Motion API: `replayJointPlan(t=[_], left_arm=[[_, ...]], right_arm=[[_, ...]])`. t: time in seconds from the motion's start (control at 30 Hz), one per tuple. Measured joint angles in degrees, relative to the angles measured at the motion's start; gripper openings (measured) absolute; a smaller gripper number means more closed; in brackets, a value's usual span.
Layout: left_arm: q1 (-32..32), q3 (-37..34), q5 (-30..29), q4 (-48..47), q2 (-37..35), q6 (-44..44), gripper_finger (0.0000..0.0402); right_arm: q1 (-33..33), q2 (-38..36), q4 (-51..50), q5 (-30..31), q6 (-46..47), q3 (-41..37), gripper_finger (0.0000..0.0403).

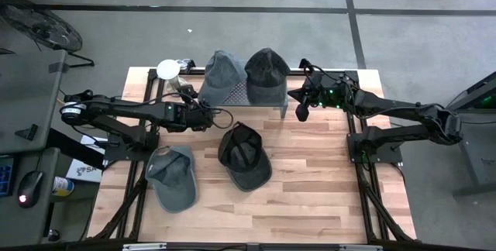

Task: Pick & Place hat
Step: Put the right gray cap on the shelf

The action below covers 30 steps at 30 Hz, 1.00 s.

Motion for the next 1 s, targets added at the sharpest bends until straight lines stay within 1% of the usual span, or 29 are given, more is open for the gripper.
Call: replayJointPlan(t=[0.3, 0.4, 0.6, 1.0], left_arm=[[0.0, 0.0, -1.6, 0.9, 0.0, 0.0, 0.0255], [0.0, 0.0, -1.6, 0.9, 0.0, 0.0, 0.0239], [0.0, 0.0, -1.4, 1.7, 0.0, 0.0, 0.0173], [0.0, 0.0, 3.8, 3.0, 0.0, -0.2, 0.0035]], right_arm=[[0.0, 0.0, 0.0, 0.0, 0.0, 0.0, 0.0000], [0.0, 0.0, 0.0, 0.0, 0.0, 0.0, 0.0000], [0.0, 0.0, 0.0, 0.0, -0.5, 0.0, 0.0000], [0.0, 0.0, 0.0, 0.0, -1.4, 0.0, 0.0000]])
